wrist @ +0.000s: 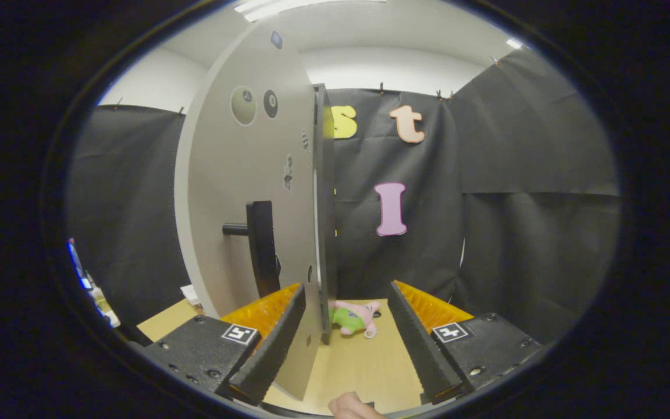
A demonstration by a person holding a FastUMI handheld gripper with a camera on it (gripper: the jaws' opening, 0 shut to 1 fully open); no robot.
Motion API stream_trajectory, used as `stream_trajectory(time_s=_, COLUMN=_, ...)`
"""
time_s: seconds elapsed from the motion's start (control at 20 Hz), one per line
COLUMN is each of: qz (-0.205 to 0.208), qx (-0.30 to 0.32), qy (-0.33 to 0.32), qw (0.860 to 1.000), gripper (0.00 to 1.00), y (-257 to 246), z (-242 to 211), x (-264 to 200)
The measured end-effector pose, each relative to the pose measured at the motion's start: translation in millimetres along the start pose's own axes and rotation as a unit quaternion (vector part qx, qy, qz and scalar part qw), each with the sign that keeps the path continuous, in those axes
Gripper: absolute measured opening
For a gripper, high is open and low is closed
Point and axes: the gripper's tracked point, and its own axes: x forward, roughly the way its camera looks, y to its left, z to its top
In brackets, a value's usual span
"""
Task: Open the shoe cabinet door, grab the shoes and put them into the shoe cabinet, then close the shoe cabinet door.
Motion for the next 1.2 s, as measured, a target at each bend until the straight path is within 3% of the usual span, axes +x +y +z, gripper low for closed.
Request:
stream_trajectory(time_s=0.35, qz=0.068, qx=0.016, qy=0.019, qw=0.997, gripper=0.95, y=67, z=-4, x=11)
stream_trajectory(time_s=0.8, qz=0.084, qx=-0.024, qy=0.026, qw=0.996, gripper=0.95, y=148, z=-7, x=40)
stream_trajectory(time_s=1.2, qz=0.09, qx=-0.045, qy=0.039, qw=0.994, gripper=0.95, y=249, z=-24, x=102)
